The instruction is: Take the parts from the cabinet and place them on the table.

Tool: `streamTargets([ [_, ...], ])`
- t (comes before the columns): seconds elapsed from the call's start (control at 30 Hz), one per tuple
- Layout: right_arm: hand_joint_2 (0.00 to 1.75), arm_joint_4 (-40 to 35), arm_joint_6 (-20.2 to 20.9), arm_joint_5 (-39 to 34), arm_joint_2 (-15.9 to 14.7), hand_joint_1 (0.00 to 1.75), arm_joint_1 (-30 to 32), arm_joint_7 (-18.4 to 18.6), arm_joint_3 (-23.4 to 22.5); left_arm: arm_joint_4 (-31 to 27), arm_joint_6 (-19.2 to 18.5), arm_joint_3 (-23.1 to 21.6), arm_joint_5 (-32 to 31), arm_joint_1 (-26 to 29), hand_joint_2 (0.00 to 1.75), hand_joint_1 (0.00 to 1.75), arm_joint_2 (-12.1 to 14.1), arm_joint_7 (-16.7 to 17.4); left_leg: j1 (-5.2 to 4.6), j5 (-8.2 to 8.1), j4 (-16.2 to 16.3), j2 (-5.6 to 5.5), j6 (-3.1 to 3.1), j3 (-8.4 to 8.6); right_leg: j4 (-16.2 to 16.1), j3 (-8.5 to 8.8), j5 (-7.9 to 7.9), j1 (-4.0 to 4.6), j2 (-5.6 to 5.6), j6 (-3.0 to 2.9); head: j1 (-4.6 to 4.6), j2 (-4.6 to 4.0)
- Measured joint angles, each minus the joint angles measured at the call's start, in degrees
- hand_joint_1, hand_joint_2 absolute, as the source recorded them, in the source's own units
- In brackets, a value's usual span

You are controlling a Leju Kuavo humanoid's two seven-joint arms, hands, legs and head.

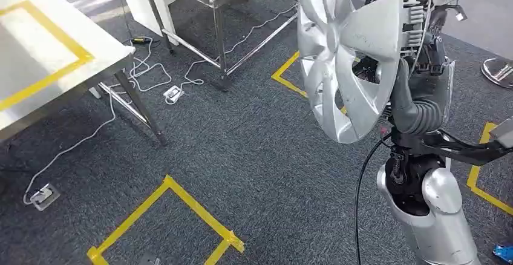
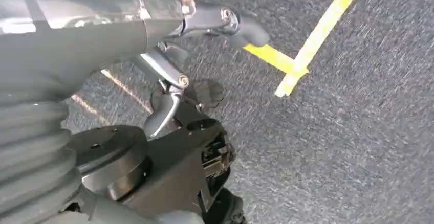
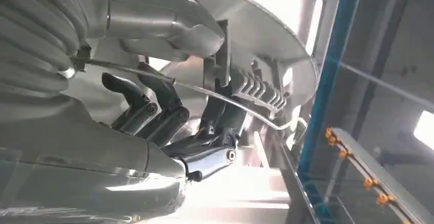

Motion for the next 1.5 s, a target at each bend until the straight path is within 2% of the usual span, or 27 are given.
streamTargets([
  [0.07, 1.75, -0.02, 0.04, 0.02, 0.07, 1.75, -0.03, 0.00, 0.07, 0.02, 0.00, 0.00, 0.00, 0.25, 1.75, 0.00, 0.02, 0.02, 0.09, 0.39, -0.21, -1.40, -0.67, -0.22, -0.42, 0.16, 0.14, 0.05, -1.24, -0.15, 0.06, 0.00],
  [0.1, 1.75, -0.02, 0.11, 0.00, 0.07, 1.75, -0.19, -0.02, 0.09, 0.07, 0.09, 0.00, 0.00, 0.36, 1.75, 0.00, 0.31, 0.00, -0.14, -0.29, 0.56, 0.79, -0.74, -0.48, -1.35, 0.70, 0.62, -0.46, -2.24, -0.21, 0.11, 0.00],
  [0.13, 1.75, -0.02, 0.18, 0.00, 0.17, 1.75, -0.16, -0.04, 0.22, 0.02, 0.13, 0.00, 0.00, 0.28, 1.75, 0.00, 0.22, 0.00, -0.58, -1.38, 1.80, 4.63, -1.26, -1.09, -1.67, 1.07, 0.67, -0.36, -2.85, -0.36, -0.65, 0.00],
  [0.17, 1.75, -0.02, 0.20, -0.02, 0.20, 1.75, -0.34, -0.09, 0.17, 0.02, 0.17, 0.00, 0.02, 0.14, 1.75, 0.00, 0.22, 0.00, -0.22, -3.33, 4.79, 5.63, -1.63, -2.57, -1.71, 1.09, 0.69, -0.34, -3.50, -0.49, -1.18, 0.00],
  [0.27, 1.75, 0.04, 0.57, -0.11, 0.35, 1.75, -0.36, -0.18, 0.24, 0.02, 0.24, 0.00, 0.09, 0.14, 1.75, 0.00, 0.17, 0.00, 0.79, -7.77, 15.97, 5.66, -2.61, -8.26, -1.68, 1.07, 0.58, -0.44, -5.84, -0.46, -1.73, 0.00],
  [0.3, 1.75, 0.17, 0.63, -0.11, 0.39, 1.75, -0.39, -0.20, 0.30, 0.02, 0.24, 0.00, 0.09, 0.20, 1.75, 0.00, 0.20, 0.00, 1.05, -7.02, 15.83, 5.68, -2.89, -8.24, -1.64, 1.11, 0.50, -0.51, -6.47, -0.34, -2.01, 0.00],
  [0.37, 1.75, 0.35, 0.70, -0.13, 0.44, 1.75, -0.43, -0.22, 0.39, 0.02, 0.26, 0.02, 0.11, 0.19, 1.75, 0.00, 0.26, 0.00, 1.38, -2.78, 9.38, 6.60, -3.37, -4.69, -1.34, 1.22, 0.14, -0.72, -7.67, 0.21, -2.30, 0.00],
  [0.4, 1.75, 0.35, 0.72, -0.13, 0.48, 1.75, -0.48, -0.22, 0.39, 0.02, 0.26, 0.02, 0.11, 0.16, 1.75, 0.00, 0.31, -0.02, 1.43, -0.60, 4.60, 7.86, -3.50, -1.91, -1.07, 1.34, -0.13, -0.90, -8.17, 0.61, -2.41, 0.00],
  [0.43, 1.75, 0.35, 0.81, -0.13, 0.50, 1.75, -0.64, -0.22, 0.39, 0.00, 0.26, 0.02, 0.11, 0.12, 1.75, 0.00, 0.33, -0.04, 0.93, -0.82, 1.11, 11.22, -3.67, -0.08, -0.83, 1.37, -0.52, -0.77, -8.65, 1.12, -2.56, 0.00],
  [0.5, 1.75, 0.46, 1.05, -0.20, 0.55, 1.75, -0.76, -0.26, 0.44, 0.00, 0.26, 0.00, 0.11, 0.01, 1.75, 0.00, 0.31, -0.15, 0.57, -0.85, 0.54, 10.44, -1.82, 0.01, -0.50, 1.43, -0.87, -0.28, -9.45, 1.71, -2.69, 0.00],
  [0.6, 1.75, 0.70, 1.57, -0.33, 0.66, 1.75, -1.17, -0.26, 0.48, 0.07, 0.33, 0.02, 0.31, 0.15, 1.75, 0.00, 0.50, -0.24, 0.56, -0.68, 0.28, 8.42, -0.46, -0.07, -0.90, 2.05, -1.35, -0.71, -10.45, 2.57, -2.15, 0.00],
  [0.67, 1.75, 1.03, 1.99, -0.63, 0.77, 1.75, -1.46, -0.31, 0.48, 0.07, 0.33, 0.02, 0.44, 0.09, 1.75, 0.00, 0.55, -0.48, 0.60, -0.59, 0.28, 7.13, 0.25, 0.06, 3.43, 0.47, -4.77, -1.06, -5.39, 2.51, -1.51, 0.00],
  [0.77, 1.75, 1.62, 2.60, -0.68, 0.87, 1.75, -1.66, -0.42, 0.76, 0.02, 0.35, 0.02, 0.65, 0.21, 1.75, 0.00, 0.50, -0.55, 0.30, -0.59, 0.31, 5.04, 0.68, 0.07, 16.42, -5.77, -9.98, -0.60, -4.05, 2.21, -0.37, 0.00],
  [0.8, 1.75, 1.86, 2.73, -0.79, 0.90, 1.75, -1.65, -0.42, 0.87, 0.07, 0.42, 0.02, 0.83, 0.35, 1.75, 0.00, 0.52, -0.57, 0.20, -0.57, 0.32, 4.27, 0.72, 0.13, 17.50, -6.58, -9.49, -0.49, -4.02, 1.96, -0.13, 0.00],
  [0.87, 1.75, 2.34, 3.08, -0.96, 0.92, 1.75, -1.79, -0.42, 0.94, 0.09, 0.44, 0.02, 0.98, 0.65, 1.75, 0.00, 0.57, -0.61, 0.00, -0.56, 0.33, 2.75, 0.73, 0.36, 11.85, -4.65, -4.63, -0.39, -3.61, 1.20, 0.20, 0.00],
  [0.9, 1.75, 2.56, 3.19, -1.11, 0.94, 1.75, -1.86, -0.42, 0.98, 0.09, 0.46, 0.02, 1.09, 0.72, 1.75, 0.00, 0.59, -0.66, -0.06, -0.56, 0.34, 2.08, 0.73, 0.57, 6.92, -2.69, -1.63, -0.33, -2.81, 0.79, 0.24, 0.00],
  [0.93, 1.75, 2.73, 3.26, -1.20, 0.94, 1.75, -1.90, -0.42, 1.01, 0.09, 0.48, 0.02, 1.14, 0.84, 1.75, 0.00, 0.57, -0.77, 0.06, -0.56, 0.30, 1.54, 0.72, 0.48, 2.27, -1.12, 0.66, -0.34, -0.31, 0.36, 0.28, 0.00],
  [0.97, 1.75, 2.91, 3.43, -1.29, 0.94, 1.75, -1.86, -0.44, 1.07, 0.09, 0.52, 0.04, 1.18, 0.82, 1.75, 0.00, 0.55, -0.87, -0.24, -0.47, 0.43, 1.05, 0.54, 0.15, 1.59, -0.49, 0.23, -0.43, 1.13, 0.20, -0.14, 0.00],
  [1.1, 1.75, 3.41, 3.89, -1.51, 1.01, 1.75, -2.23, -0.46, 1.62, 0.11, 0.68, 0.07, 1.46, 1.69, 1.75, 0.00, 0.59, -1.03, 0.25, 0.35, 0.12, -0.98, -0.97, -0.62, -0.52, 0.10, 0.22, -0.10, -1.43, 0.01, -0.02, 0.00],
  [1.17, 1.75, 3.61, 3.91, -1.77, 1.09, 1.75, -2.47, -0.48, 1.86, 0.11, 0.94, 0.07, 1.49, 1.90, 1.75, 0.00, 0.70, -1.09, -0.26, -1.94, 2.54, 5.52, -1.52, -1.80, -1.44, 0.79, 0.66, -0.14, -2.85, -0.35, -0.93, 0.00],
  [1.23, 1.75, 3.87, 3.89, -1.79, 1.09, 1.75, -2.63, -0.50, 1.97, 0.11, 1.03, 0.07, 1.53, 1.87, 1.75, 0.00, 0.66, -1.09, 0.37, -6.22, 11.24, 6.05, -1.99, -6.17, -1.38, 0.81, 0.59, -0.04, -4.56, -0.53, -1.44, 0.00],
  [1.3, 1.75, 4.15, 3.89, -1.81, 1.09, 1.75, -2.68, -0.50, 2.18, 0.11, 1.07, 0.09, 1.75, 2.06, 1.75, 0.00, 0.57, -1.09, 0.83, -7.41, 16.38, 5.72, -2.39, -8.93, -1.35, 0.85, 0.48, -0.03, -6.13, -0.49, -1.77, 0.00],
  [1.37, 1.75, 4.31, 3.89, -1.95, 1.18, 1.75, -2.76, -0.52, 2.36, 0.11, 1.20, 0.09, 2.01, 2.11, 1.75, 0.00, 0.59, -1.09, 1.15, -3.93, 12.12, 5.95, -2.74, -6.71, -1.25, 0.99, 0.24, -0.04, -7.48, -0.21, -2.32, 0.00],
  [1.4, 1.75, 4.37, 3.89, -2.01, 1.16, 1.75, -2.89, -0.55, 2.34, 0.13, 1.22, 0.11, 2.08, 2.09, 1.75, 0.00, 0.59, -1.14, 1.19, -1.56, 7.45, 6.97, -2.80, -4.03, -1.09, 1.16, 0.03, -0.09, -8.05, 0.06, -2.36, 0.00],
  [1.43, 1.75, 4.42, 3.93, -2.19, 1.18, 1.75, -3.12, -0.61, 2.34, 0.13, 1.22, 0.13, 2.08, 2.01, 1.75, 0.00, 0.61, -1.18, 1.14, 0.35, 2.27, 9.58, -2.82, -0.93, -0.81, 1.35, -0.33, -0.08, -8.64, 0.41, -2.41, 0.00],
  [1.47, 1.75, 4.44, 4.02, -2.40, 1.22, 1.75, -3.29, -0.63, 2.36, 0.11, 1.22, 0.13, 2.10, 1.84, 1.75, 0.00, 0.55, -1.20, 0.15, -1.24, 1.29, 12.82, -2.62, -0.50, -0.79, 1.30, -0.53, 0.27, -9.02, 0.75, -2.73, 0.00],
  [1.5, 1.75, 4.50, 4.07, -2.51, 1.25, 1.75, -3.59, -0.70, 2.43, 0.11, 1.20, 0.13, 2.10, 1.74, 1.75, 0.00, 0.55, -1.40, 0.21, -0.56, 0.80, 12.35, -1.60, -0.56, -0.35, 1.29, -0.76, 0.59, -9.36, 1.09, -2.72, 0.00],
])
